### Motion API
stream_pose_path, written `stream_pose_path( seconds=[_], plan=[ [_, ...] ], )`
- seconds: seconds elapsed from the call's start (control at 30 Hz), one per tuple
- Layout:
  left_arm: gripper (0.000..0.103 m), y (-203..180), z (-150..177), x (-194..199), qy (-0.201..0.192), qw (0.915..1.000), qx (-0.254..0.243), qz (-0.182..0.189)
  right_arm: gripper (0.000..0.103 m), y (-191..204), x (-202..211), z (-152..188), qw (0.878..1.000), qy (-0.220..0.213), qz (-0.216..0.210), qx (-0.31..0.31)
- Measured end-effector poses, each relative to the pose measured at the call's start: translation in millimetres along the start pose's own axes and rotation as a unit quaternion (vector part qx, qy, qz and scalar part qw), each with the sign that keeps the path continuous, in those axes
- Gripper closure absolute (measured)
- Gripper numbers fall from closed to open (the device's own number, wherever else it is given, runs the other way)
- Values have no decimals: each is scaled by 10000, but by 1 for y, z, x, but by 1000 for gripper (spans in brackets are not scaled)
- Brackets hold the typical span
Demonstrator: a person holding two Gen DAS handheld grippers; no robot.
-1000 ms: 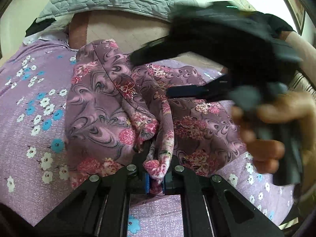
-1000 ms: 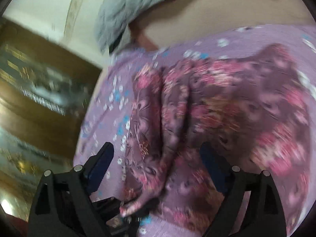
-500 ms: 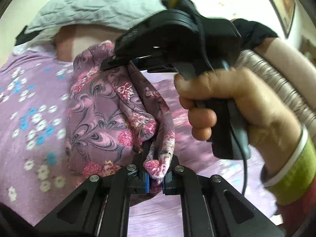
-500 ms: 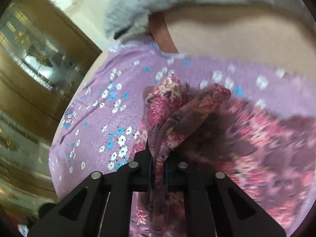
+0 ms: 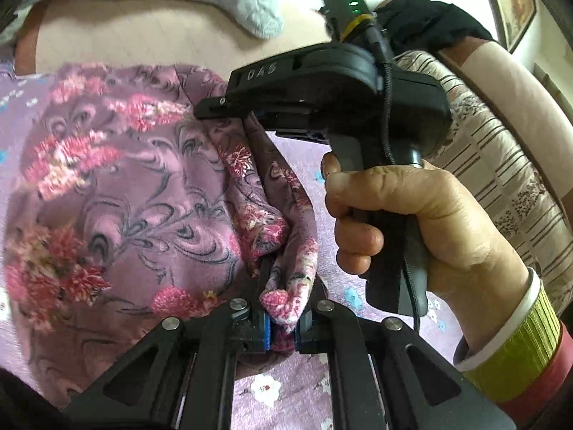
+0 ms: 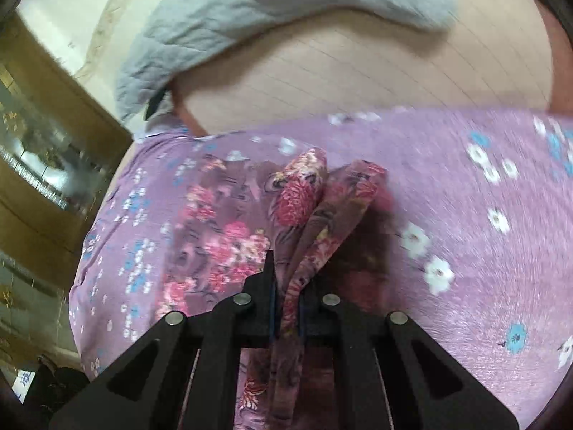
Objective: Fold small clothes
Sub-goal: 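Lift the hem and fold it toward the collar with both grippers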
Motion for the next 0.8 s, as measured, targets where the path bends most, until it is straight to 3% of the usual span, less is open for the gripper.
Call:
stream_pose_path(
  seconds=[0.13,0.27,0.37,0.43,0.5,0.57,0.7,0.8],
  plan=[
    [96,6,-2,-12,113,9999,6,-99,93,-6,-9,-1,10000,-45,-37,-47],
    [94,-1,-4,-8,168,9998,-23,-85,82,-9,-10,1,9996,-197,97,-184],
    [77,-7,10,4,233,9997,-93,11,78,-9,-4,3,9987,-403,204,-245],
    [55,-2,21,20,254,9996,-84,119,69,-11,0,4,9982,-413,194,-376],
    [51,4,31,38,197,9995,-161,165,42,-12,5,9,9980,-416,40,-467],
    [42,17,41,57,82,9998,-152,54,24,-13,12,18,9977,-451,-80,-492],
    [36,67,42,96,-92,9992,326,-201,23,-19,22,35,9975,-458,-249,-474],
    [31,101,30,101,-44,9970,665,-400,23,-25,21,46,9976,-324,-373,-491]
  ],
)
Point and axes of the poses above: each gripper's, at about its wrist camera, not at the fingertips, and x roughly against the way its jaws point, y to its left, z to its underside, the point moved 2 cm from there along -x, roughly the way its jaws point, and after that the axes turned 15 degrees about y, right-handed, at the moved point
